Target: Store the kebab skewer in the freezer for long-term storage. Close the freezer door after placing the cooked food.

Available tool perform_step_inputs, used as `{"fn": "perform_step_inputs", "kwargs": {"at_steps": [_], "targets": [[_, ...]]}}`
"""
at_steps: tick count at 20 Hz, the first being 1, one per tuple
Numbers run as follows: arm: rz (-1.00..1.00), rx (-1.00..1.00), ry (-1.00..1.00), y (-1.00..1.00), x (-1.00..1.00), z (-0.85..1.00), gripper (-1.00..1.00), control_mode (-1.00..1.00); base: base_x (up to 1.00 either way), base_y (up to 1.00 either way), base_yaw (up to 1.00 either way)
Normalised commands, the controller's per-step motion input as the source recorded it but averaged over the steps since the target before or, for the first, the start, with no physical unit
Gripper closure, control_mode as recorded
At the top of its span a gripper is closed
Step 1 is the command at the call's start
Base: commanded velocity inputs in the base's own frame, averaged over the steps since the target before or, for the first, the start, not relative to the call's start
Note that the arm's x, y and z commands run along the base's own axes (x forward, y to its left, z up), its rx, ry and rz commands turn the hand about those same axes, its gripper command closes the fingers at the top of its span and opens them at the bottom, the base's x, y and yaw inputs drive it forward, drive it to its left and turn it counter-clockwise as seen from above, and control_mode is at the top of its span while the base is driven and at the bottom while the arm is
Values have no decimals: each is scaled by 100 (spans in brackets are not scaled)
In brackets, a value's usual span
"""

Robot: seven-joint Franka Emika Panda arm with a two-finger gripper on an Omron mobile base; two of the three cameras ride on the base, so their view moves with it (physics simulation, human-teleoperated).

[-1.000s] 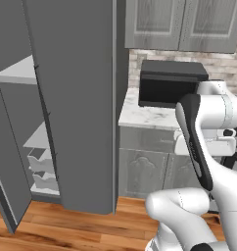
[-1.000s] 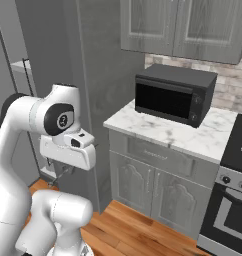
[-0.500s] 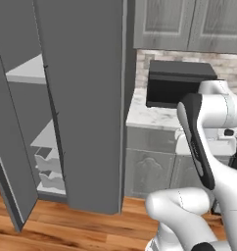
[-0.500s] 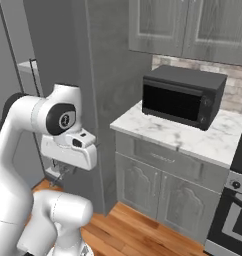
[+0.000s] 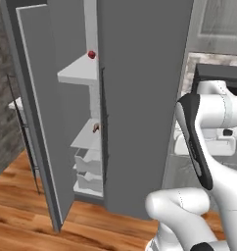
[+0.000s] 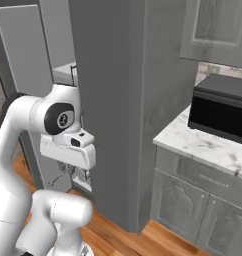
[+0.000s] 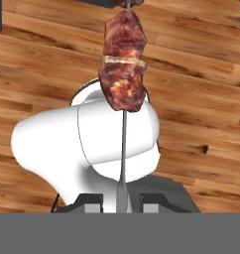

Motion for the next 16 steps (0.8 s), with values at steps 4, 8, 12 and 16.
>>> {"fn": "perform_step_inputs", "kwargs": {"at_steps": [4,8,12,16], "targets": [[0,0,0,0,0,0,100,100,13,46,27],[0,0,0,0,0,0,100,100,28,45,29],[0,0,0,0,0,0,100,100,31,47,22],[0,0,0,0,0,0,100,100,31,51,19]]}}
